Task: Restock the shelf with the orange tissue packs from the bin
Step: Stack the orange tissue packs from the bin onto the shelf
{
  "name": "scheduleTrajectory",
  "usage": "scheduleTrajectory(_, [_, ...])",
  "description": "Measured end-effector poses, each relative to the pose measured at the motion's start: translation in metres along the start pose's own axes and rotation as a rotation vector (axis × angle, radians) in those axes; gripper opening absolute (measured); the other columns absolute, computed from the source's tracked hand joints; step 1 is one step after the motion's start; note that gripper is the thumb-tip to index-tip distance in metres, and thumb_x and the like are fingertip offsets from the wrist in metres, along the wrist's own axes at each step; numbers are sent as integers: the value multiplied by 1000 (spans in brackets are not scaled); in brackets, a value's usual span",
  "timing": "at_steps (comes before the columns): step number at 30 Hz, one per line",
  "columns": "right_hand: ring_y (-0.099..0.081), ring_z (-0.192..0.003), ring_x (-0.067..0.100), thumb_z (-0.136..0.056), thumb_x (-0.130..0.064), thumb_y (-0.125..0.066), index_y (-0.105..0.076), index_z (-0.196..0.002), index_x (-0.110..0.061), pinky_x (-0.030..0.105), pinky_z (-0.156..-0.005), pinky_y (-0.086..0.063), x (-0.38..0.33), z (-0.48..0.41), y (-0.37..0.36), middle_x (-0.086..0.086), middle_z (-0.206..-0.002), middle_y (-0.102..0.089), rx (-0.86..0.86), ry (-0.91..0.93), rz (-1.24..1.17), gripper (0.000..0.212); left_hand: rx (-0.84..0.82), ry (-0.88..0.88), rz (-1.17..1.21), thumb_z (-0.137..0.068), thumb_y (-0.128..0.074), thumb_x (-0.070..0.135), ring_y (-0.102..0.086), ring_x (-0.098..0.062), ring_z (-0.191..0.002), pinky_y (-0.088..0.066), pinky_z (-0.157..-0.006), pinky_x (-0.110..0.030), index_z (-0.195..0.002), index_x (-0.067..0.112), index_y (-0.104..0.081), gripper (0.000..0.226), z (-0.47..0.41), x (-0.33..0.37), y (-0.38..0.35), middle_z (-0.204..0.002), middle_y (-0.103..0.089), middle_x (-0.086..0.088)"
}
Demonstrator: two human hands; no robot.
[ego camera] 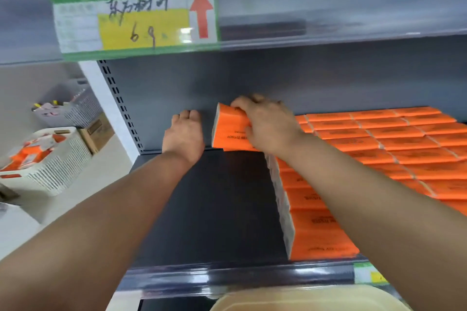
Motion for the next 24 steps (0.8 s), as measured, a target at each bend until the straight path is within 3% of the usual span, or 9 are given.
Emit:
scheduleTrajectory(10, [-38, -124, 29, -88, -5, -45, -44, -131, -23, 44, -100, -34, -3, -17, -87, 10, -127, -44, -214, -84, 79, 47, -187, -6, 217, -81, -47, -10, -43, -28, -125, -43, -100, -39, -136, 10, -41, 59, 13, -10, -37, -135, -46, -12])
scheduleTrajectory(18, [-37, -123, 32, -84, 0, -53, -37, -136, -18, 47, -102, -36, -8, -33, -100, 13, -128, -40, -180, -112, 144, 58, -287, -67, 247, -83, -47, -7, -52, -26, -112, -48, -90, -39, -132, 13, -44, 54, 12, -9, -62, -126, -54, -9])
scheduleTrajectory(24, [-39, -122, 32, -83, 4, -51, -38, -137, -15, 43, -99, -38, -2, -30, -92, 14, -129, -41, -163, -90, 167, 59, -263, -47, 204, -82, -48, -8, -55, -28, -108, -50, -83, -39, -127, 10, -46, 49, 11, -8, -58, -121, -55, -12])
Point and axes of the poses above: each hand's wrist, its own z-axis away from the middle knuckle, its own y-axis out of the back of the hand, x = y × z, the point moved 10 cm from there along -z, towards the middle knuckle
